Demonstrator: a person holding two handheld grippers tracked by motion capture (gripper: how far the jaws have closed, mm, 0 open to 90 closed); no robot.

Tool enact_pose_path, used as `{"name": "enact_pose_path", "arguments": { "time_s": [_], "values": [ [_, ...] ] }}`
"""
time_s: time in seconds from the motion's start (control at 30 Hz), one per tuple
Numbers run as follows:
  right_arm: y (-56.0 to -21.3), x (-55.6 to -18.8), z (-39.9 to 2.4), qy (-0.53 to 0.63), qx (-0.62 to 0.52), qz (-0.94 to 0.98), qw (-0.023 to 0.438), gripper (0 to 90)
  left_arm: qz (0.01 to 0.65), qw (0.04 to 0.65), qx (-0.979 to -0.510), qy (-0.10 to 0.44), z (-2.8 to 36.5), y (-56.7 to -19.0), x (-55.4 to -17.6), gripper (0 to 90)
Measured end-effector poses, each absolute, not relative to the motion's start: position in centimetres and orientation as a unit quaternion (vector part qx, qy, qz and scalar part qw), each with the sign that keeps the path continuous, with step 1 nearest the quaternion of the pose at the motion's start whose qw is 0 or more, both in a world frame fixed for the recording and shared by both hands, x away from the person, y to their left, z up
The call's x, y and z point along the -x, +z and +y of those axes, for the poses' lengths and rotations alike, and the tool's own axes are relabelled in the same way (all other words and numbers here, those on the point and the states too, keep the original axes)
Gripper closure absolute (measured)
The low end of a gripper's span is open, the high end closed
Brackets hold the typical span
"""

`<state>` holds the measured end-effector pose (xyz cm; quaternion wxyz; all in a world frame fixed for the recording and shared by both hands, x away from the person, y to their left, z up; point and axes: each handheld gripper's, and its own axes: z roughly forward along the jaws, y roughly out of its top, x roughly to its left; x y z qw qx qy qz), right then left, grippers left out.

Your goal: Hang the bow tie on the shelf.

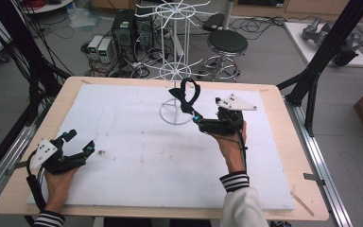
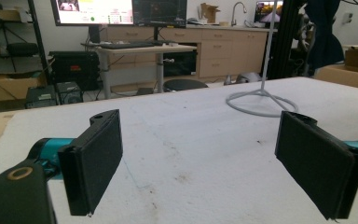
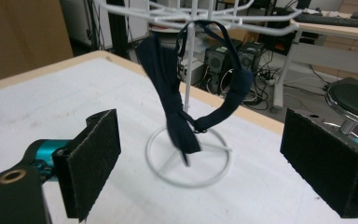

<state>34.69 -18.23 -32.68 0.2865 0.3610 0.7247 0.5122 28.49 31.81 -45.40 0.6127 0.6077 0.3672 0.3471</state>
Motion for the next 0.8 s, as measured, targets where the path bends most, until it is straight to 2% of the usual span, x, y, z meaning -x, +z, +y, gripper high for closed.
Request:
{"name": "enact_pose_path", "arguments": {
  "time_s": [0.3,0.8],
  "values": [
    [-35.8,-31.0,-22.2,0.527,-0.371,0.701,0.306,11.0,0.362,0.618,-0.604,0.350,31.9,-45.5,-28.3,15.4],
    [-44.2,-26.4,-27.1,0.553,-0.393,0.642,0.357,11.0,0.361,0.614,-0.609,0.348,31.8,-45.4,-28.4,15.4]
  ]
}}
